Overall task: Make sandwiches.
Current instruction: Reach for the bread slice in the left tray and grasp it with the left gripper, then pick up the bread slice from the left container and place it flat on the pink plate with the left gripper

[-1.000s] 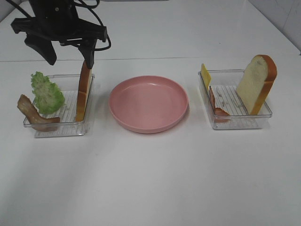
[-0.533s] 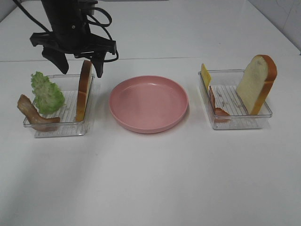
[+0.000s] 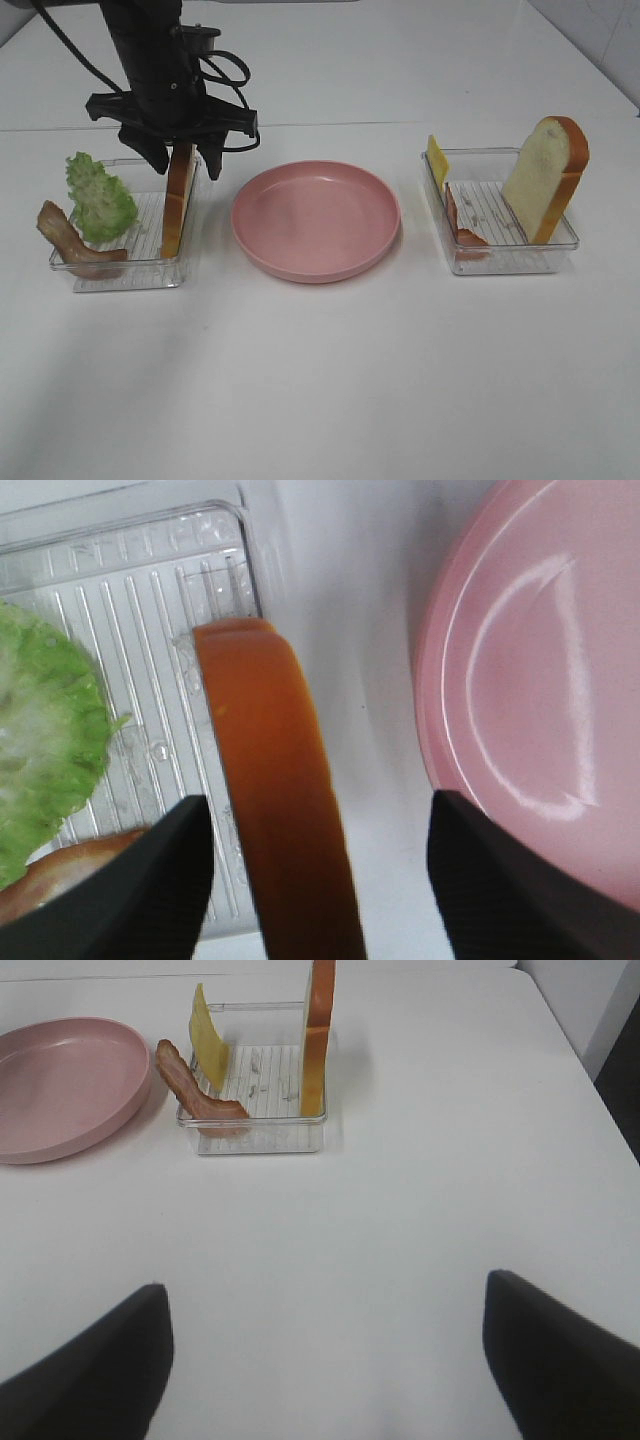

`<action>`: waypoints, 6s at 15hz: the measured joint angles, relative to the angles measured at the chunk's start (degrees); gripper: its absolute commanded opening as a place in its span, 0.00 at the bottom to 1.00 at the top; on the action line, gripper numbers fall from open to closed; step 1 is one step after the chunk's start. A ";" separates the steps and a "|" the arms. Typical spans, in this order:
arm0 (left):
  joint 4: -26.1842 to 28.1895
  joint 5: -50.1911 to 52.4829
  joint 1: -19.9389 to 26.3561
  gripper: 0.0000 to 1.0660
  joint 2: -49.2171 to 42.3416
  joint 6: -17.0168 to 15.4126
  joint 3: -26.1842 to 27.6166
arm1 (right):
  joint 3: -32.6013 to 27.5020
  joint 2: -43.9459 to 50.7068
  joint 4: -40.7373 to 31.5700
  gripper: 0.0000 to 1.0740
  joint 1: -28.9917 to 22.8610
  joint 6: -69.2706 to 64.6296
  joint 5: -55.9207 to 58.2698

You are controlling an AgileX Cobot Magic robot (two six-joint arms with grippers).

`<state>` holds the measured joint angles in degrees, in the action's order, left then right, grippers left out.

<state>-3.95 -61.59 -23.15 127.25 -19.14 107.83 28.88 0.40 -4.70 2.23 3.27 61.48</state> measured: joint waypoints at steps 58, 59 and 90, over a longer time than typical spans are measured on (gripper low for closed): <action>42.74 -1.09 -0.69 0.00 12.72 14.61 19.19 | 0.00 0.06 0.00 0.75 0.00 0.00 0.00; 41.83 -1.03 -0.69 0.00 12.55 13.87 19.08 | 0.00 0.06 0.00 0.75 0.00 0.00 0.00; 20.05 -6.70 1.95 0.76 8.25 5.39 13.87 | 0.00 0.06 0.00 0.75 0.00 0.00 0.00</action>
<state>16.10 -68.30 -21.20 135.50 -13.75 121.70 28.88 0.46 -4.70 2.23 3.27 61.48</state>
